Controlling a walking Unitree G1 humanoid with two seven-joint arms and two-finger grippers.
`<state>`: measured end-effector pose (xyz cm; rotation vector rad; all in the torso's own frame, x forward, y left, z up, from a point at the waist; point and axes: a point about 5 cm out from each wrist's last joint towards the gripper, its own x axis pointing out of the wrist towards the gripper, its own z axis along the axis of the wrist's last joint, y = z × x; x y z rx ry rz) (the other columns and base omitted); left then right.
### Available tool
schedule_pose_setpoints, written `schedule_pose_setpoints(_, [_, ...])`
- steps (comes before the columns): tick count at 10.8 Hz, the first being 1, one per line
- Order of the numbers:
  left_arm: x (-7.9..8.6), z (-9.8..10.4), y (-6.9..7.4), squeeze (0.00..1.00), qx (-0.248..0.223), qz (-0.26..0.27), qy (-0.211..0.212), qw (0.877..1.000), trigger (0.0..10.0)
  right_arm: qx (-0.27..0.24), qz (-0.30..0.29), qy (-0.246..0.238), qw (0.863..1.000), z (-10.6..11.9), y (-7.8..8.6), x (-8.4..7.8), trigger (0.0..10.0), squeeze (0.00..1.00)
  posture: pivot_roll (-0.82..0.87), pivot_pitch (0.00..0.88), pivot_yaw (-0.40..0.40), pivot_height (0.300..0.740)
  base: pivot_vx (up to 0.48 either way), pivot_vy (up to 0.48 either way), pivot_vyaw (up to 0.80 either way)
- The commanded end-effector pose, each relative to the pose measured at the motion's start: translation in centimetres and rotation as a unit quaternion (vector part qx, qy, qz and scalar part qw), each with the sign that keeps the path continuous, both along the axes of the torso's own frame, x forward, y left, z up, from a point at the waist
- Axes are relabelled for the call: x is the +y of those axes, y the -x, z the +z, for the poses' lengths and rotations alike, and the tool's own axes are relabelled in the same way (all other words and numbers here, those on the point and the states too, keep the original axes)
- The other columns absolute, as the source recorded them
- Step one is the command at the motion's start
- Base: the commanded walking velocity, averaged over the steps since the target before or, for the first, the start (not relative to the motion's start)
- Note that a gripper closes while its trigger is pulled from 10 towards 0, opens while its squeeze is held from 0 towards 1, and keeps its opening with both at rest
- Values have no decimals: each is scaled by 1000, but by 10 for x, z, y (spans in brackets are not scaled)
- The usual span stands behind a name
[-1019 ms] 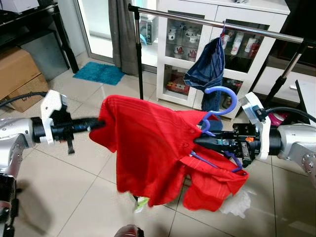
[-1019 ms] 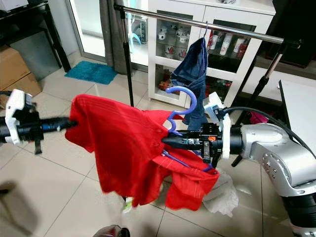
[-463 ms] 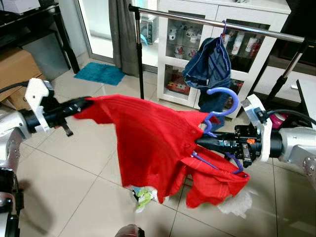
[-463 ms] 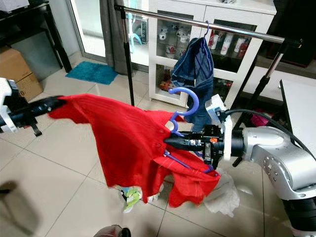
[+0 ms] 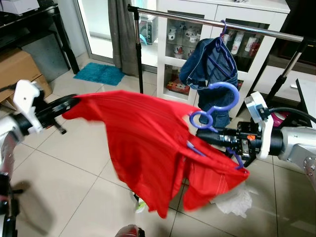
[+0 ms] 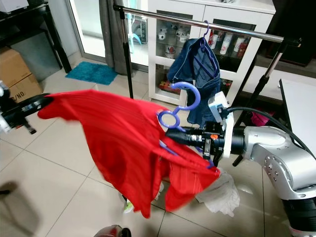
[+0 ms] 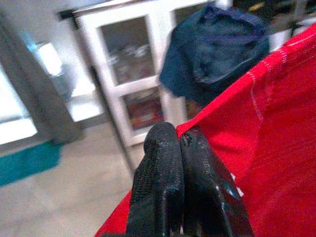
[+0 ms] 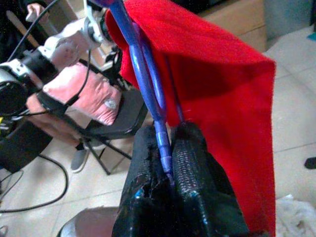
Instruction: Hang hanger
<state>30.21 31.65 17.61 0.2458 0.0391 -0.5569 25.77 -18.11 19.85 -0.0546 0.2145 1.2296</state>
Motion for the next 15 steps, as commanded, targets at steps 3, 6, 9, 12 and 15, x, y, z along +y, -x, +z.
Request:
schedule_pose_setpoints(3, [36,-11,13,0,18,122,-27,992,0,-33,-43,-5,999,12,-8,-13,10000,0,3,0,71,740,0,0,0])
schedule_pose_setpoints(6, [41,-27,22,0,39,148,-32,988,0,-35,-53,-7,998,13,-9,-17,10000,0,1,0,69,740,0,0,0])
schedule_pose_setpoints(9, [-1,-26,12,557,23,41,-26,999,10000,-40,-41,-8,998,15,-9,-6,10000,0,-1,0,56,740,0,0,0])
schedule_pose_setpoints(12, [-27,-12,-3,1000,-10,-11,-17,1000,10000,-35,-29,-7,999,12,-6,10,10000,0,-9,0,59,740,0,0,0])
schedule_pose_setpoints(15, [-67,24,-13,1000,-102,-82,27,991,10000,-13,-142,30,989,4,-25,23,10000,0,-17,0,57,740,0,0,0])
